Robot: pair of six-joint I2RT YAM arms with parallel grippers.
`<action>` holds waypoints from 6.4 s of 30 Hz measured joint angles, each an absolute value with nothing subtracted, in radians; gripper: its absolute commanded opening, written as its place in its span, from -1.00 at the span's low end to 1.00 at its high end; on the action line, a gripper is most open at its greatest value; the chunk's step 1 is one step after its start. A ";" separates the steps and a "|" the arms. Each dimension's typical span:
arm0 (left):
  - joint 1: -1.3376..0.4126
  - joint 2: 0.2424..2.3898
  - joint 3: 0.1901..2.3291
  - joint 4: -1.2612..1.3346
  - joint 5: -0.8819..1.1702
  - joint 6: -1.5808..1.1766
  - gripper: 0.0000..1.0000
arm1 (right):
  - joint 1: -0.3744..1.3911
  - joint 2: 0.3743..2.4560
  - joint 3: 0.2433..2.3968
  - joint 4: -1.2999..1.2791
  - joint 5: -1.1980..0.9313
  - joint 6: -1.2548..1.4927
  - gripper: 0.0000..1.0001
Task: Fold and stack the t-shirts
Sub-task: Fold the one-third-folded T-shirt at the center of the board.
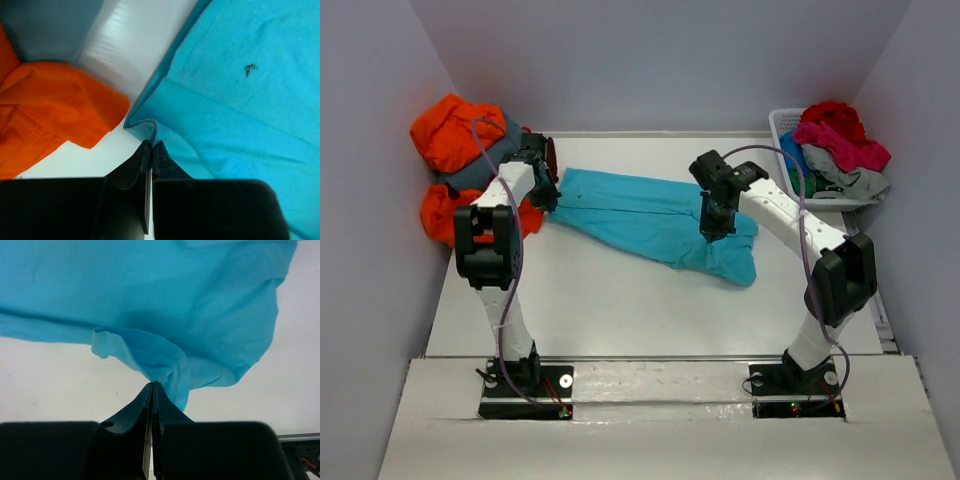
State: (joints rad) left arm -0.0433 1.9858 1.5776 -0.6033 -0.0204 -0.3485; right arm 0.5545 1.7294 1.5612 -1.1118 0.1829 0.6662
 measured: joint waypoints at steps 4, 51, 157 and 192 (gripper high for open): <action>-0.056 2.035 1.622 -0.614 -0.022 -0.347 -0.89 | 0.509 1.779 1.629 -1.130 0.195 0.648 -0.86; -0.075 2.319 2.100 -0.791 -0.096 -0.330 -0.89 | 0.249 2.150 2.104 -1.203 0.218 0.520 -0.86; -0.460 2.325 2.087 -0.792 0.115 -0.270 0.35 | 0.247 2.156 1.852 -1.061 -0.007 0.664 0.07; -0.458 2.325 2.034 -0.795 0.096 -0.266 0.35 | 0.221 2.188 1.896 -1.070 0.068 0.674 -0.68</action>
